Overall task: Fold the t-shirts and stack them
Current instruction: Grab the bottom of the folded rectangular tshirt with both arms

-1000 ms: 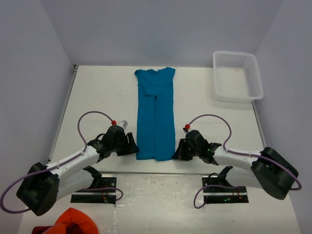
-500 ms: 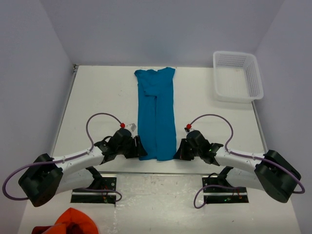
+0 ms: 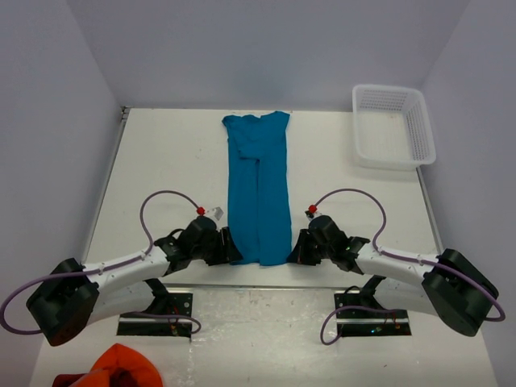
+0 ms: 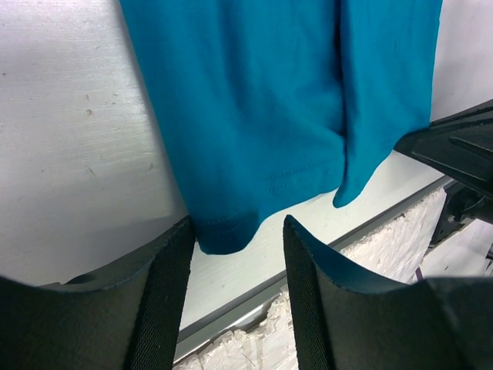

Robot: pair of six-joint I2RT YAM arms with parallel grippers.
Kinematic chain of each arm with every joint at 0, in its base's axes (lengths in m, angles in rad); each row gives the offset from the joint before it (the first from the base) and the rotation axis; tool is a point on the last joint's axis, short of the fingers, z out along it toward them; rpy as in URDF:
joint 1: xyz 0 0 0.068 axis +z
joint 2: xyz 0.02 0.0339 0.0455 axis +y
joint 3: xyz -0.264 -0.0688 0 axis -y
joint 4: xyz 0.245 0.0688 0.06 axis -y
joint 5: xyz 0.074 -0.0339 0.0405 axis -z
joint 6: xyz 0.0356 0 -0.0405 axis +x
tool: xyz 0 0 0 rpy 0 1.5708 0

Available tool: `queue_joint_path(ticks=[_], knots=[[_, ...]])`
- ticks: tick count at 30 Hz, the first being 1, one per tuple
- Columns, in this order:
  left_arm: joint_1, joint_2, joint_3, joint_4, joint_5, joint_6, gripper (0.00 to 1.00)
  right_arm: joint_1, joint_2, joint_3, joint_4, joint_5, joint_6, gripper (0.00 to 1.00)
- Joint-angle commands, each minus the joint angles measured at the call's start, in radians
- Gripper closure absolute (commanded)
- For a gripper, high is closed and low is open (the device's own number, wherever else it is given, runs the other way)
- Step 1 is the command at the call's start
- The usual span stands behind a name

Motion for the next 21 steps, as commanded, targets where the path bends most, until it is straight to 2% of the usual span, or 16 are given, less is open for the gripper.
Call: queue_joint_path(ticks=[1,5,6,10,11,14,21], knots=[[-0.01,0.032,-0.03,-0.054,-0.049,-0.006,0.49,0.004,-0.026,0.011,-0.003,0.028,-0.011,1.0],[-0.011,0.047,-0.036,-0.039,-0.052,-0.01,0.6,0.004,-0.032,0.009,-0.003,0.028,-0.011,1.0],[-0.01,0.047,-0.039,-0.035,-0.054,-0.012,0.7,0.006,-0.031,0.009,-0.003,0.03,-0.011,1.0],[-0.011,0.053,-0.05,-0.024,-0.046,-0.018,0.9,0.004,-0.023,0.012,-0.003,0.027,-0.013,1.0],[-0.011,0.05,-0.053,-0.022,-0.04,-0.018,1.0,0.004,-0.017,0.014,-0.003,0.025,-0.015,1.0],[-0.011,0.035,-0.061,-0.044,-0.037,-0.018,1.0,0.004,-0.004,0.02,-0.011,0.024,-0.019,1.0],[-0.013,-0.016,-0.084,-0.085,-0.011,-0.02,1.0,0.05,-0.017,0.072,-0.166,0.103,-0.05,1.0]])
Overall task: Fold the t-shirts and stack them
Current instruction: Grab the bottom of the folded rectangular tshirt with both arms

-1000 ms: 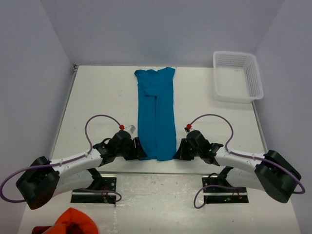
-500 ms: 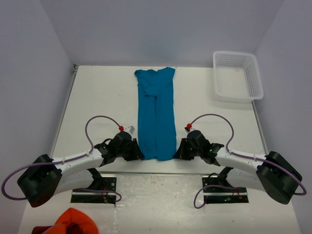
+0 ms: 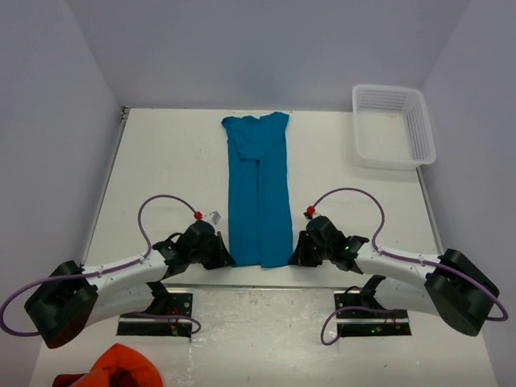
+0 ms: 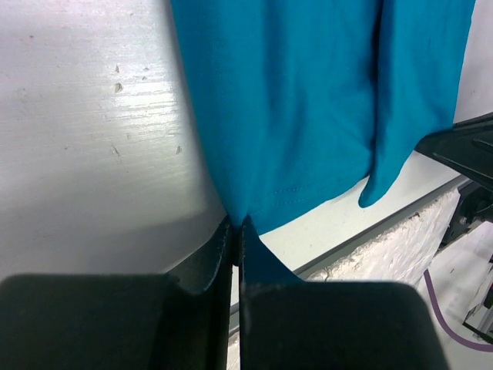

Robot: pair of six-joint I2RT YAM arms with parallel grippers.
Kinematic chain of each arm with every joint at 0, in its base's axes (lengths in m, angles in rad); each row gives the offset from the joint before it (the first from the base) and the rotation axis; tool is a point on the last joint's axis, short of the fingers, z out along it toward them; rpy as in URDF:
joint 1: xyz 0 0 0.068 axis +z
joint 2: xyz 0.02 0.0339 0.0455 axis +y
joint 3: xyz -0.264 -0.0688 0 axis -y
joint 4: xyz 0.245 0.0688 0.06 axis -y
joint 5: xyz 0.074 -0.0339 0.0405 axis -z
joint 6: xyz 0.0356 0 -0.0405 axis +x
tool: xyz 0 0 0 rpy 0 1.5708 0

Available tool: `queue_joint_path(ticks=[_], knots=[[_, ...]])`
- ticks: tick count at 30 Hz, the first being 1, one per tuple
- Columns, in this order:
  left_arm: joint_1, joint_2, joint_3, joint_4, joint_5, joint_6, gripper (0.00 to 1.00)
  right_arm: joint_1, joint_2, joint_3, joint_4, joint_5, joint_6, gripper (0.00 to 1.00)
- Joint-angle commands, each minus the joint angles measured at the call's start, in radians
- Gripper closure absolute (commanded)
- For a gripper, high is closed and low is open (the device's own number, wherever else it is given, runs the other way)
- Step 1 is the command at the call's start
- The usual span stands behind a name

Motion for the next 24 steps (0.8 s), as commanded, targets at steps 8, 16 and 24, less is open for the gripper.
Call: queue_joint_path(ticks=[8,16,24], knots=[[-0.1,-0.034,-0.036,-0.135,-0.023,-0.026,1.0,0.159,-0.011,0.111,-0.204,0.17,-0.006,1.0],[-0.265,-0.095,-0.043,-0.209,-0.107,-0.161,1.0,0.277,-0.051,0.165,-0.334,0.285,0.061,1.0],[-0.349,-0.215,0.056,-0.385,-0.221,-0.202,1.0,0.374,-0.142,0.219,-0.501,0.388,0.121,1.0]])
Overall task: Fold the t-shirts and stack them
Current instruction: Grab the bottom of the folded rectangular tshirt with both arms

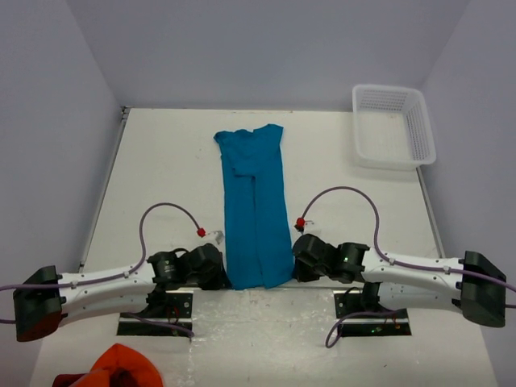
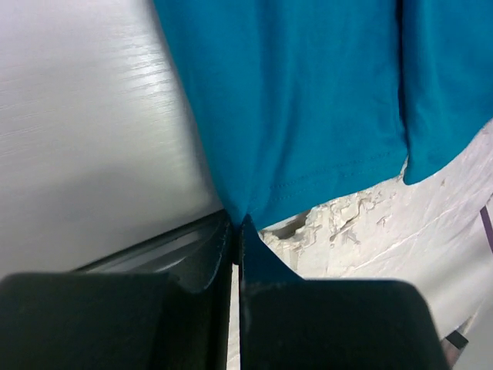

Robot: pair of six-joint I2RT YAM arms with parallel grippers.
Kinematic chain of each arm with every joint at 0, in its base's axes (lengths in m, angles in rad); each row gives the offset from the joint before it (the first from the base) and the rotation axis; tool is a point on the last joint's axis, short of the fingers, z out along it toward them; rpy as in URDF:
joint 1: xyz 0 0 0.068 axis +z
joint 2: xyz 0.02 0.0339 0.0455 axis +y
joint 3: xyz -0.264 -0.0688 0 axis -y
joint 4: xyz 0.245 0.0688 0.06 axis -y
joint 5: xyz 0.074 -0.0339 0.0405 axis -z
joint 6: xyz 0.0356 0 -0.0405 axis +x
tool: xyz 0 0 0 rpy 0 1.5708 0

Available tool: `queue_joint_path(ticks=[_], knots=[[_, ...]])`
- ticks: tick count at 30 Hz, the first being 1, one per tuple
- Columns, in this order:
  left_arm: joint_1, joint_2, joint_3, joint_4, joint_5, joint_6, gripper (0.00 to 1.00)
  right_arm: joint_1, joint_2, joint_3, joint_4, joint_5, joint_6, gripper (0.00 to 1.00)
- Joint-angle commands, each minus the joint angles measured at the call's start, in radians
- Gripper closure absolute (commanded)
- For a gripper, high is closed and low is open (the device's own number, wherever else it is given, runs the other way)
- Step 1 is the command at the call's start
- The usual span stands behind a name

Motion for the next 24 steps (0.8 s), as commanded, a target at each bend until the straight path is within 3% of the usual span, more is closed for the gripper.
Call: queue_joint_path(ticks=[1,7,14,19,24], knots=[[-0.022,-0.034,0.091,-0.183,-0.123,-0.026,1.0,0.031,-0.058,0.069,-0.113,0.111,0.05,1.0],[0.008,0.12,0.379,-0.316,-0.324,0.103,1.0,-0.039,0.012,0.269,-0.205,0.219,-0.099,1.0],[0.246,0.332,0.631,-0.238,-0.294,0.374,1.0,-0.268,0.246,0.578,-0.171,0.162,-0.392,1.0],[0.433,0.444,0.721,-0.194,-0.236,0.502,1.0,-0.407,0.439,0.706,-0.145,0.066,-0.495,1.0],[0.541,0.587,0.795,-0.133,-0.197,0.579,1.0,-0.494,0.589,0.838,-0.133,-0.011,-0.582,1.0]])
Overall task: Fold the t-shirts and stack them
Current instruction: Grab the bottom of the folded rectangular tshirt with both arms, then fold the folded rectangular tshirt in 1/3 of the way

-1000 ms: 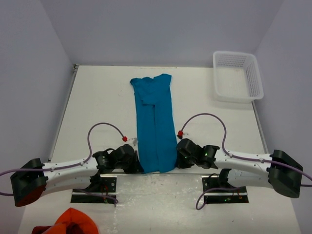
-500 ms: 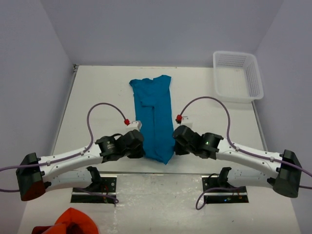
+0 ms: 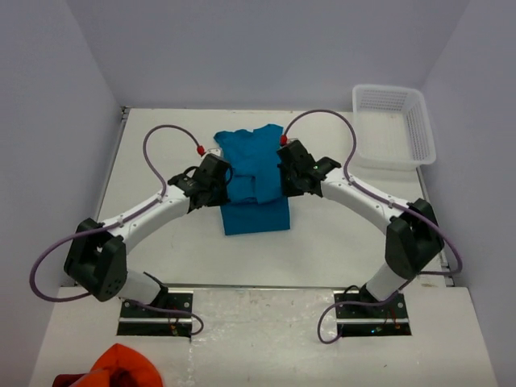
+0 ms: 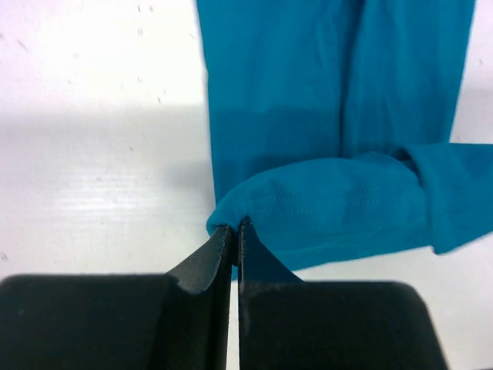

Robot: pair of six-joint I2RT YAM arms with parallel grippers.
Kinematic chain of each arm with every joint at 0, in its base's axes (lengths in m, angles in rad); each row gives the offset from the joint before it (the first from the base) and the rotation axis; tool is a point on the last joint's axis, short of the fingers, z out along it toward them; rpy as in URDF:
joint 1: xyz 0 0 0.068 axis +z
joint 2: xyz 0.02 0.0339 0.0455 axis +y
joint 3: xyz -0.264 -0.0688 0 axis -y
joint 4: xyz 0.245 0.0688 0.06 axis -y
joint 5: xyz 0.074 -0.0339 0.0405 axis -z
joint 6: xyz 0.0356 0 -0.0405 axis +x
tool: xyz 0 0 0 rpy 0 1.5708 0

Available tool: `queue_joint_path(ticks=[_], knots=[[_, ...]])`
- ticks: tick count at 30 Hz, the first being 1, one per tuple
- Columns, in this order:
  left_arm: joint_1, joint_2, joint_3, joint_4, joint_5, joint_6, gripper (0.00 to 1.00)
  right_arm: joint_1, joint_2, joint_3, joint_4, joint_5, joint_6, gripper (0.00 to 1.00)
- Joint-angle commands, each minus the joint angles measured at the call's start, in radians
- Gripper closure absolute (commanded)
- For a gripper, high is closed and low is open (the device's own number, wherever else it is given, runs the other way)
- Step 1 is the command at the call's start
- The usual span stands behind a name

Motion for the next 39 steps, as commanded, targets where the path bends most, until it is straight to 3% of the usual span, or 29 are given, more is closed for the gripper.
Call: queue_joint_path(ticks=[1,7,20,21,23,24,26,27,29,30,34,35,36,37,38,39], knots=[[0.057,0.077,0.098,0.07,0.03,0.115,1.0,-0.059,0.082,0.096,0.013,-0.074,-0.111,1.0],[0.104,0.319,0.253,0.076,0.024,0.187,1.0,-0.126,0.241,0.213,0.018,-0.151,-0.171,1.0],[0.175,0.51,0.411,0.113,0.043,0.22,1.0,-0.209,0.456,0.446,-0.013,-0.269,-0.233,1.0],[0.182,0.511,0.422,0.115,0.036,0.221,1.0,-0.212,0.482,0.473,-0.014,-0.266,-0.241,0.99],[0.196,0.515,0.436,0.119,-0.016,0.229,1.0,-0.214,0.511,0.516,-0.013,-0.248,-0.275,0.87],[0.201,0.515,0.463,0.115,-0.045,0.232,0.86,-0.214,0.536,0.57,-0.008,-0.21,-0.289,0.63],[0.202,0.478,0.48,0.133,-0.16,0.24,0.75,-0.22,0.55,0.628,0.0,-0.18,-0.324,0.39],[0.202,0.458,0.482,0.154,-0.188,0.253,0.59,-0.225,0.554,0.682,0.018,-0.151,-0.327,0.31],[0.202,0.417,0.487,0.231,-0.277,0.318,0.47,-0.243,0.586,0.766,-0.009,-0.142,-0.347,0.23],[0.202,0.381,0.487,0.294,-0.292,0.383,0.28,-0.246,0.596,0.833,-0.043,-0.13,-0.361,0.19],[0.206,0.355,0.536,0.265,-0.212,0.425,0.22,-0.246,0.568,0.844,-0.118,-0.082,-0.343,0.13],[0.206,0.357,0.54,0.242,-0.117,0.396,0.23,-0.246,0.509,0.807,-0.114,-0.106,-0.323,0.13],[0.204,0.352,0.524,0.228,-0.057,0.323,0.32,-0.246,0.475,0.706,-0.093,-0.128,-0.295,0.14],[0.204,0.346,0.495,0.262,0.124,0.298,0.42,-0.246,0.437,0.641,-0.064,-0.155,-0.243,0.19],[0.203,0.331,0.408,0.309,0.205,0.281,0.57,-0.246,0.365,0.582,-0.033,-0.248,-0.218,0.74],[0.196,0.324,0.367,0.341,0.224,0.229,1.0,-0.246,0.337,0.478,0.018,-0.298,-0.188,1.0]])
